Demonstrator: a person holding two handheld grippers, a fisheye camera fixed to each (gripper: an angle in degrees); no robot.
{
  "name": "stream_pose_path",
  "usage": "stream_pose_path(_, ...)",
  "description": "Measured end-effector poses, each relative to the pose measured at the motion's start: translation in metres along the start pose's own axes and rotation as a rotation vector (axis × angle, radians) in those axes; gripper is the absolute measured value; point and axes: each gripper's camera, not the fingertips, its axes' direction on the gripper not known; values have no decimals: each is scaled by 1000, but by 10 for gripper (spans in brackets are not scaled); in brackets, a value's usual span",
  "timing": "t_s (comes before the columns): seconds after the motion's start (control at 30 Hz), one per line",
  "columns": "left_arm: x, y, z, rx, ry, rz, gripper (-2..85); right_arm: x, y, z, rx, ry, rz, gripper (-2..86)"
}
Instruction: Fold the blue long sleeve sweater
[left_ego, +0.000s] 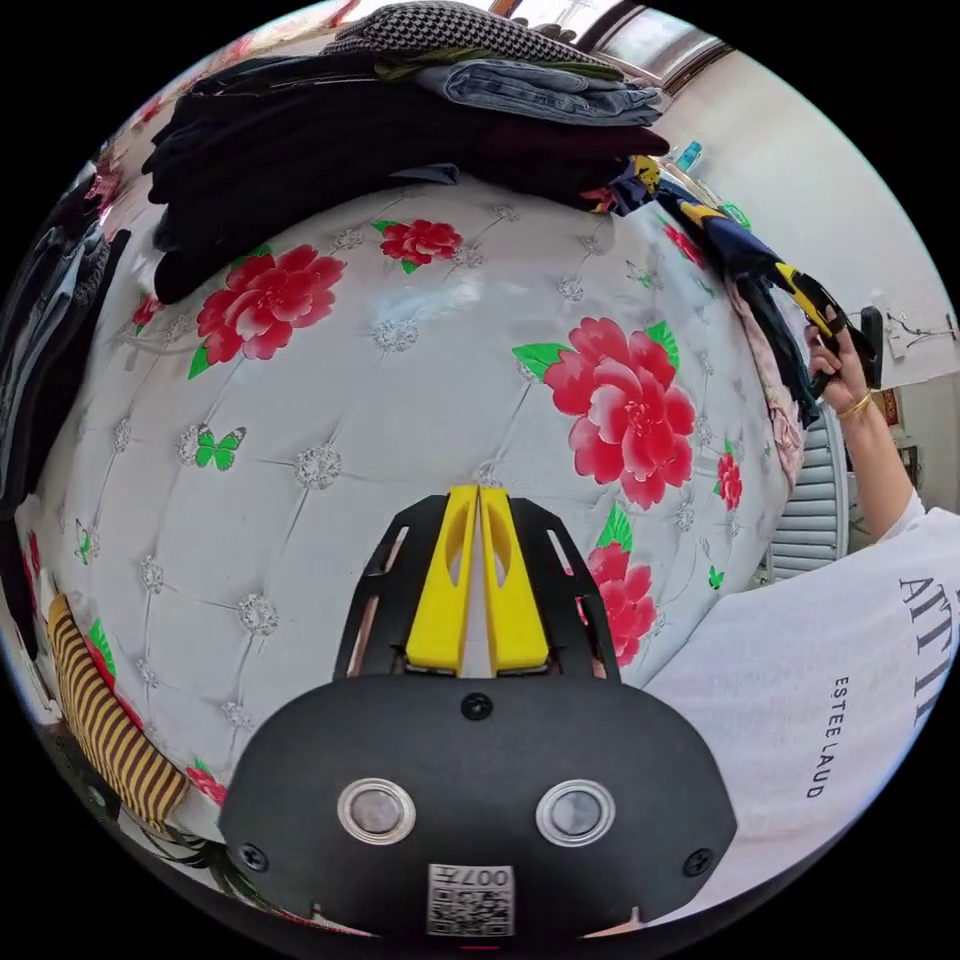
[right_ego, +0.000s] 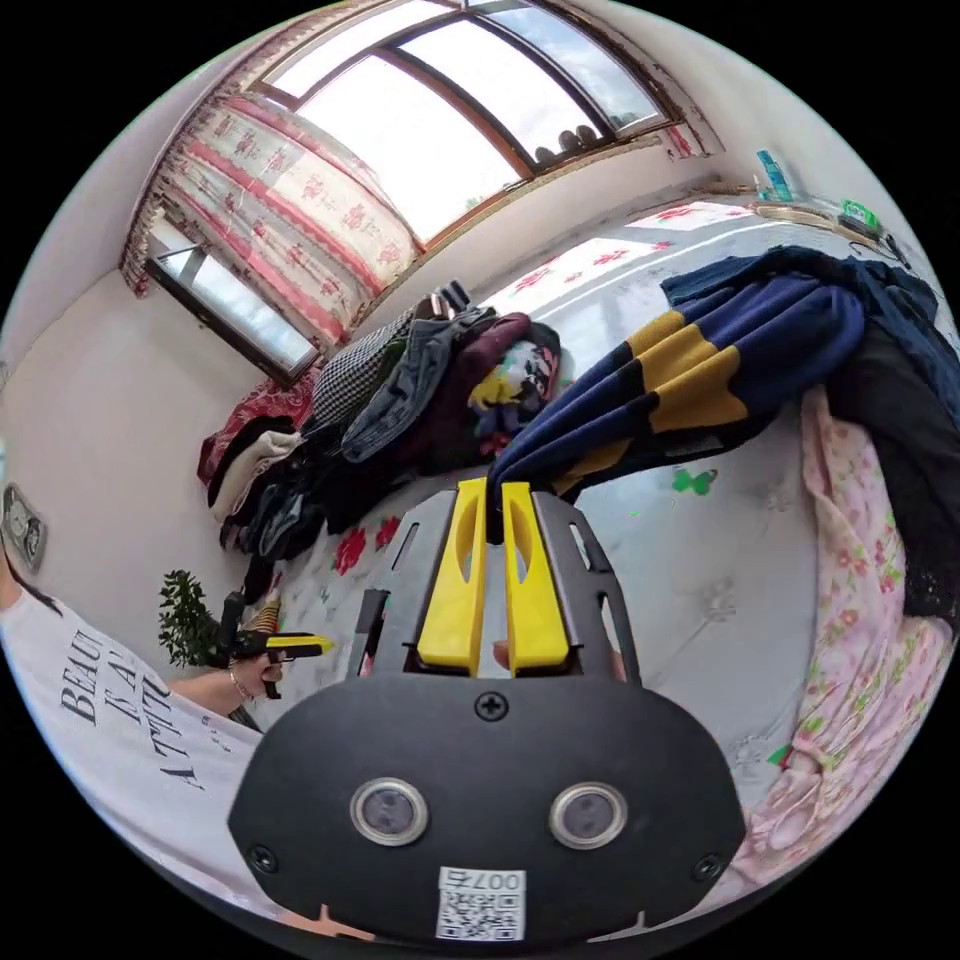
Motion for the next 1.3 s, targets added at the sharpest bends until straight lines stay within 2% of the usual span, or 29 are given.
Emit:
stream_pose_path(0.2, 20, 69, -48, 123, 140, 207, 112, -151, 145, 45, -263, -370, -148, 5)
stream_pose_path(0.23, 20, 88, -58, 158, 185, 229, 130, -179, 170, 49, -303, -480, -168, 6)
stream_pose_path(0.3, 13, 114, -75, 218, 230, 225, 142, -217, 200, 49, -335, -644, -208, 9)
stream_pose_path(0.37, 0, 140, -100, 304, 248, 183, 111, -264, 229, 41, -350, -773, -304, 17)
stream_pose_path(0.47, -27, 163, -134, 418, 247, 107, 7, -303, 249, 29, -384, -631, -487, 33)
stream_pose_path(0.57, -56, 175, -152, 439, 255, 78, -5, -306, 258, 9, -306, -496, -526, 46)
stream_pose_path(0.67, -84, 190, -166, 469, 292, 33, -8, -291, 273, -7, -233, -359, -457, 63)
stream_pose_path(0.83, -103, 204, -182, 498, 372, 32, -8, -291, 321, 2, -266, -164, -409, 87)
stream_pose_path(1.0, -99, 206, -202, 531, 468, 88, -8, -311, 355, 41, -329, -137, -401, 95)
stream_pose_path(1.13, -88, 204, -234, 592, 554, 176, -6, -340, 364, 73, -347, -142, -499, 78)
stream_pose_path(1.3, -94, 203, -239, 648, 349, 194, 35, -340, 337, 47, -176, -93, -470, 35)
